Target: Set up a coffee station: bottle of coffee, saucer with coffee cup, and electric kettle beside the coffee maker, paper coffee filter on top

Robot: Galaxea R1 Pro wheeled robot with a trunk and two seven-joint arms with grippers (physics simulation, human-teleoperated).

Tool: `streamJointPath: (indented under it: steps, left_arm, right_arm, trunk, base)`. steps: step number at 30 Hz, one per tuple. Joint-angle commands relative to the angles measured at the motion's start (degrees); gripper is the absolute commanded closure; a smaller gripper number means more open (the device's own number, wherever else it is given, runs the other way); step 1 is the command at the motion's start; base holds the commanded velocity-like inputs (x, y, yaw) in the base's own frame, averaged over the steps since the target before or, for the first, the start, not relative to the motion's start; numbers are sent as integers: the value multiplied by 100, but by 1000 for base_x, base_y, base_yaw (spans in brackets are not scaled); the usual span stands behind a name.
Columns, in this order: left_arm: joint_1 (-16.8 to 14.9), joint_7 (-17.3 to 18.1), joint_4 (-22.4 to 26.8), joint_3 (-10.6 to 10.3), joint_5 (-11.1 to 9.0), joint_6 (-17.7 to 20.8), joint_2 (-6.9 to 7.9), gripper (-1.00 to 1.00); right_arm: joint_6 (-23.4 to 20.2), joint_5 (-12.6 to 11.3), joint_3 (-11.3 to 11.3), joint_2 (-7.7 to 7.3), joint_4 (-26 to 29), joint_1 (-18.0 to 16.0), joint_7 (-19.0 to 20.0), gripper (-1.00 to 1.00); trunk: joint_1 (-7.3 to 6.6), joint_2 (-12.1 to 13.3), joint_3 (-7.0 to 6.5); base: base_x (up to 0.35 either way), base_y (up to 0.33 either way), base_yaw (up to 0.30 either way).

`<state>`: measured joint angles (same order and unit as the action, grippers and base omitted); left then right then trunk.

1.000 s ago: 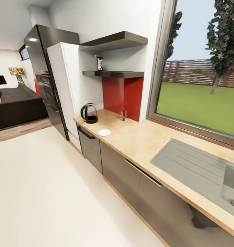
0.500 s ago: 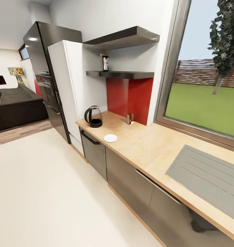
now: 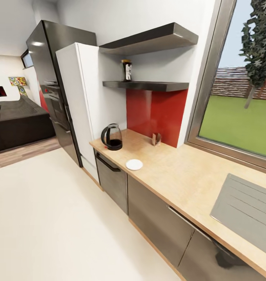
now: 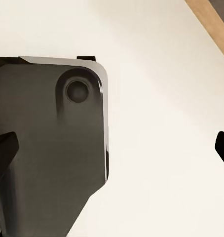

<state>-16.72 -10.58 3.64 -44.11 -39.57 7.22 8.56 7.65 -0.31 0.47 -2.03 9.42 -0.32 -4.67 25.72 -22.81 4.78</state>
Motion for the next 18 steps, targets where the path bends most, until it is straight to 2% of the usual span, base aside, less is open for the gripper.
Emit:
streamJointPath:
  steps: [1,6,18]
  left_arm:
    - [0,-33,27,-50,-42,38,6,-100]
    - [1,-32,31,-53,-42,34,-2,-100]
    - [2,-32,41,-61,-51,25,-3,-100]
  right_arm:
    - [17,-4,6,2,-2,-3,-16,-100]
    - [17,1,13,62,-2,-3,-16,-100]
    - [17,-1,3,72,-2,-3,-10,-100]
  trunk:
    - [6,-11,12]
    - [6,-11,12]
    - [6,-11,12]
  base:
    - [295,224,0]
    - [294,224,0]
    - [293,225,-4]
